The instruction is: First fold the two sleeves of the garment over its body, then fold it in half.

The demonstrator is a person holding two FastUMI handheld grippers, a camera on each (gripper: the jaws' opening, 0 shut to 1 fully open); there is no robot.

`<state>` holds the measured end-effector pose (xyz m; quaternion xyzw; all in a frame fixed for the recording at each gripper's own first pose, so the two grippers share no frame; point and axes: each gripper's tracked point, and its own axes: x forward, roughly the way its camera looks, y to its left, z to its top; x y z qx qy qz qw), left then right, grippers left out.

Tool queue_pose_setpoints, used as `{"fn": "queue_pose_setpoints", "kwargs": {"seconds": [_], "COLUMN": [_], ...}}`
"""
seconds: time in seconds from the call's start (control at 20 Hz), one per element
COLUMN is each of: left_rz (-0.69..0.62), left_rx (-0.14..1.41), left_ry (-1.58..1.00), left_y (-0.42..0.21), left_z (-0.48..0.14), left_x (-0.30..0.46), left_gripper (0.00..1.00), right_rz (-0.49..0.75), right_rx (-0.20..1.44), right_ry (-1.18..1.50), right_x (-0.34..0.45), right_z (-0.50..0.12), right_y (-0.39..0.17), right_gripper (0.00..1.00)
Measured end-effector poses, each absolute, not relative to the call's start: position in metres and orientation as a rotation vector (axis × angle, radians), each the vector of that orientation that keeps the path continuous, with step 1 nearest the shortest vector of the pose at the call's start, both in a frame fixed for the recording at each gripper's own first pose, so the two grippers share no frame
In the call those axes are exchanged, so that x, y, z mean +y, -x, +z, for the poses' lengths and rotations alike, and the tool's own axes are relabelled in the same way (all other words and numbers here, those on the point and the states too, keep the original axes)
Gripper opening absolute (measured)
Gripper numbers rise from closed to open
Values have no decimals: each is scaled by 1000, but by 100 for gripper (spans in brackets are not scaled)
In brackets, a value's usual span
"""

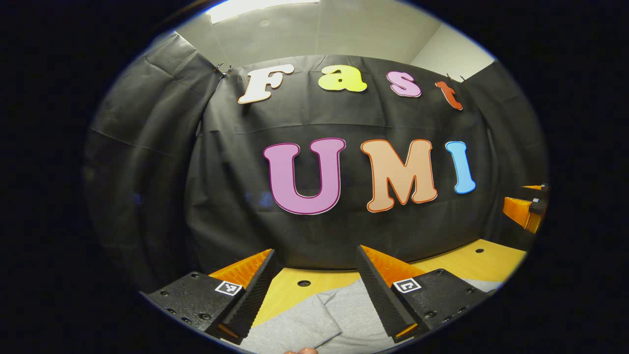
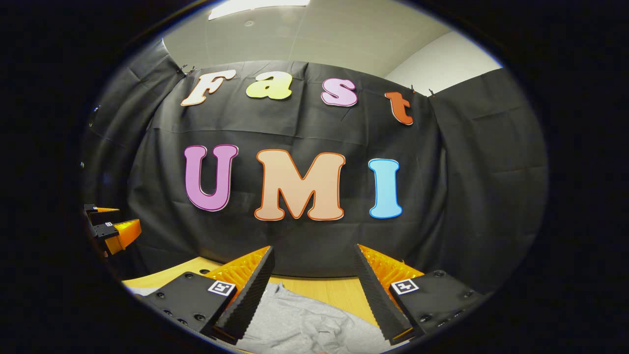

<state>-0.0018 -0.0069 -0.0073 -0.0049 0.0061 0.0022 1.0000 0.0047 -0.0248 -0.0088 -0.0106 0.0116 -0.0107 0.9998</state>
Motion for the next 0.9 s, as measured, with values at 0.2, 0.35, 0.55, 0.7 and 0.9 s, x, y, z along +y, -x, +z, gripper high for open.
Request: {"fn": "queue_pose_setpoints", "kwargs": {"seconds": [0.2, 0.35, 0.55, 0.7, 0.9], "left_rz": [-7, -15, -27, -42, -64], "left_rx": [7, 7, 16, 13, 15], "left_ry": [9, 7, -1, -6, 2], "left_y": [3, 3, 4, 4, 3], "left_z": [-6, -6, -9, -8, -9], "left_x": [-12, -16, -23, -31, -44], "left_gripper": [95, 95, 95, 95, 95], "right_rz": [-42, -88, -165, -215, -260], "right_rx": [35, 66, 103, 134, 189], "right_ry": [38, 58, 97, 112, 149], "right_x": [-40, -67, -109, -137, -167], "right_z": [-13, -23, -36, -48, -70], "right_y": [-4, -4, 3, 11, 21], "right_gripper": [100, 99, 99, 100, 99]}}
